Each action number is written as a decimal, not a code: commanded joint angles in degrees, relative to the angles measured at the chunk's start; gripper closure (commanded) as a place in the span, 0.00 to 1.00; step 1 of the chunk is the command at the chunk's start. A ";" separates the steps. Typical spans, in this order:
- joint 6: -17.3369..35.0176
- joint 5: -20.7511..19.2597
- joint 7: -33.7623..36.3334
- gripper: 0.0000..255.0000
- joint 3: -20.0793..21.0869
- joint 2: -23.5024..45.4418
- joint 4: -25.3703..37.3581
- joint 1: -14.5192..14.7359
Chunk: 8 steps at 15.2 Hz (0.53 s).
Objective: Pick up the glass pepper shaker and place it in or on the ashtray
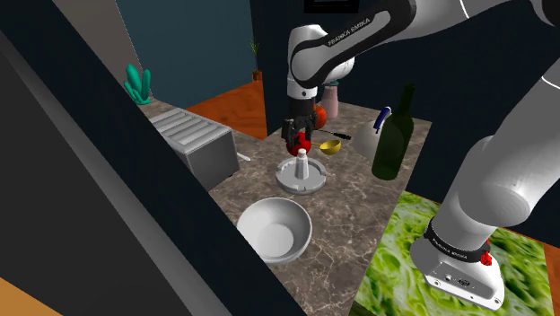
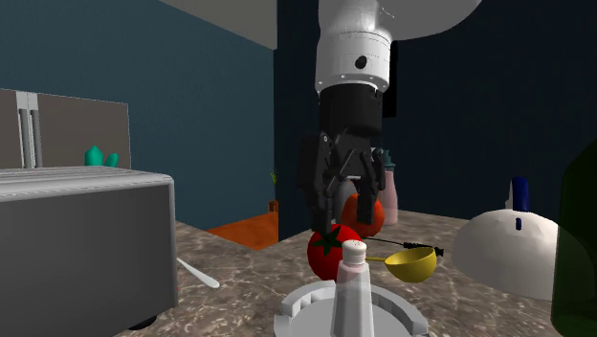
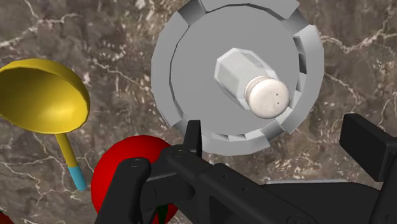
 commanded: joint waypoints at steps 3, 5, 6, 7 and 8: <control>-5.12 -0.37 0.16 0.00 -0.34 -1.90 3.14 -0.28; -5.12 -0.37 0.16 0.00 -0.34 -1.90 3.13 -0.28; -5.12 -0.37 0.16 0.00 -0.34 -1.90 3.13 -0.28; -5.12 -0.37 0.16 0.00 -0.34 -1.90 3.14 -0.28; -5.12 -0.37 0.16 0.00 -0.34 -1.90 3.14 -0.28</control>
